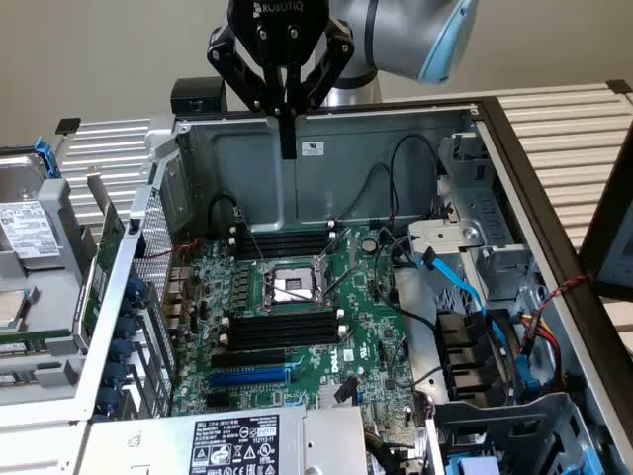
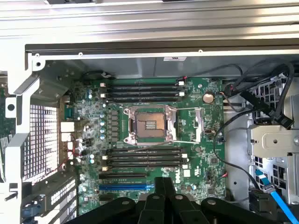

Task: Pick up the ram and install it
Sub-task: 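Reach for the ram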

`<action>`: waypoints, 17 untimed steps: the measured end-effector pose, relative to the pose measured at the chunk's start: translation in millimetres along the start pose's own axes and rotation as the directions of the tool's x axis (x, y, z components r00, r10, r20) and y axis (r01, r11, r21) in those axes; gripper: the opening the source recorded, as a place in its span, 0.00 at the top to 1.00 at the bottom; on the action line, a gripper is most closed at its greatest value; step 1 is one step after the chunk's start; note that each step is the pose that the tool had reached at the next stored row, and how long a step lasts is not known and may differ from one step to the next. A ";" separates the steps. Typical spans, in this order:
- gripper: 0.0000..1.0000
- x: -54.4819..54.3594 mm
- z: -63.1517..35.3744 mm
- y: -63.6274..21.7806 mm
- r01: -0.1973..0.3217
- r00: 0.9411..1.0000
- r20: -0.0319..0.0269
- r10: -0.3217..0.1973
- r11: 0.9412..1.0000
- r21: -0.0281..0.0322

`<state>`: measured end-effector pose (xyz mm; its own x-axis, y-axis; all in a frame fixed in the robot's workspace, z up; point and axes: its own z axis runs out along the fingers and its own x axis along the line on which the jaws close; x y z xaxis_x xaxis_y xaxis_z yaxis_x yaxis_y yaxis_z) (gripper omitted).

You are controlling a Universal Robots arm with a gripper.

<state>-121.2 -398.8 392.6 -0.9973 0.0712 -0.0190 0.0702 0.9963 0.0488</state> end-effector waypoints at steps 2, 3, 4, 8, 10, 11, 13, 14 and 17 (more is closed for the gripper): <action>0.89 0.0 0.0 0.0 0.000 1.000 0.000 0.000 1.000 0.000; 0.89 0.0 0.0 0.0 0.000 1.000 0.000 0.000 1.000 0.000; 0.89 0.0 0.0 0.0 0.000 1.000 0.000 0.000 1.000 0.000; 0.89 0.0 0.0 0.0 0.000 1.000 0.000 0.000 1.000 0.000; 0.89 0.0 0.0 0.0 0.000 1.000 0.000 0.000 1.000 0.000; 0.89 0.0 0.0 0.0 0.000 1.000 0.000 0.000 1.000 0.000; 0.89 0.3 0.0 0.0 0.000 1.000 0.000 0.000 1.000 0.000; 0.89 1.1 -0.1 -0.1 0.000 1.000 0.000 0.000 1.000 0.000; 0.89 7.3 -0.2 -0.5 0.000 1.000 0.000 0.000 1.000 0.000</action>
<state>-128.5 -398.8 392.6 -0.9973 0.0711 -0.0190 0.0701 0.9963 0.0487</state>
